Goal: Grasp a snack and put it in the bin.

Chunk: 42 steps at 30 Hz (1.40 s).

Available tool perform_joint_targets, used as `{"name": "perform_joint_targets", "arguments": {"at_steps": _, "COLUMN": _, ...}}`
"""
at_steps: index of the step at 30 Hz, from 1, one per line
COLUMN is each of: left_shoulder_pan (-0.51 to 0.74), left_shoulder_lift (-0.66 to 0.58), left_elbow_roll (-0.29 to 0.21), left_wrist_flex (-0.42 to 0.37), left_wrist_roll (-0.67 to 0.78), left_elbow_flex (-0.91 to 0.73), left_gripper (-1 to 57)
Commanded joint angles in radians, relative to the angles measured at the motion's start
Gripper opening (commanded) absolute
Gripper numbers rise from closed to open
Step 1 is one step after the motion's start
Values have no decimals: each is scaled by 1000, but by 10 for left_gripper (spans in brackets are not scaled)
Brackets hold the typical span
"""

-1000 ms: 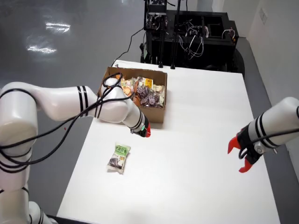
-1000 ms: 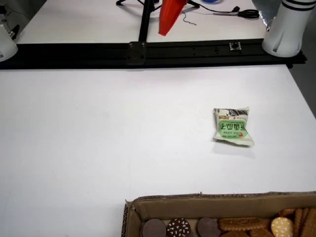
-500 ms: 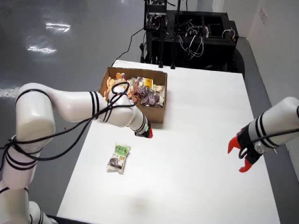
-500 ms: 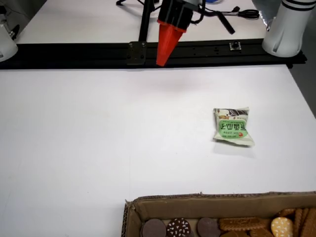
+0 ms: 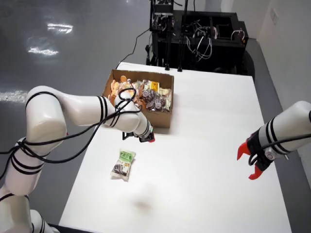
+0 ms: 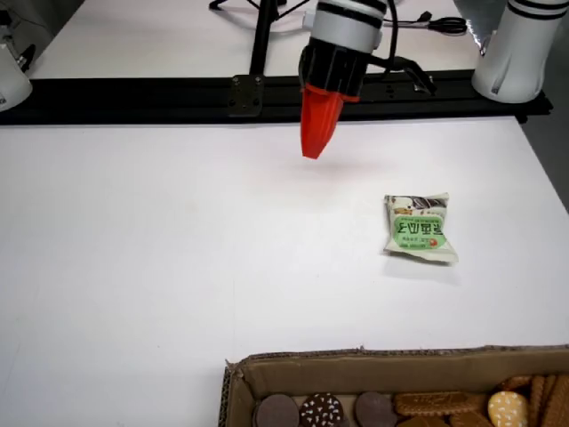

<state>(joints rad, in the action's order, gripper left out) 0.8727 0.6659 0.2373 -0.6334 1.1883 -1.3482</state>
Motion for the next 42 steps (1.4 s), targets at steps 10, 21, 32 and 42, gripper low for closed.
{"name": "perform_joint_targets", "arguments": {"at_steps": 10, "left_shoulder_pan": -37, "left_shoulder_lift": 25, "left_elbow_roll": 65, "left_wrist_flex": -182, "left_wrist_roll": 362, "left_elbow_flex": 33, "left_gripper": 174}}
{"name": "perform_joint_targets", "arguments": {"at_steps": 21, "left_shoulder_pan": -69, "left_shoulder_lift": 47, "left_elbow_roll": 80, "left_wrist_flex": -356, "left_wrist_roll": 383, "left_elbow_flex": 63, "left_gripper": 279}}
{"name": "perform_joint_targets", "arguments": {"at_steps": 32, "left_shoulder_pan": -119, "left_shoulder_lift": 113, "left_elbow_roll": 7, "left_wrist_flex": -418, "left_wrist_roll": 383, "left_elbow_flex": 69, "left_gripper": 360}}
{"name": "perform_joint_targets", "arguments": {"at_steps": 42, "left_shoulder_pan": -177, "left_shoulder_lift": 126, "left_elbow_roll": -9, "left_wrist_flex": -449, "left_wrist_roll": 383, "left_elbow_flex": 29, "left_gripper": 393}}
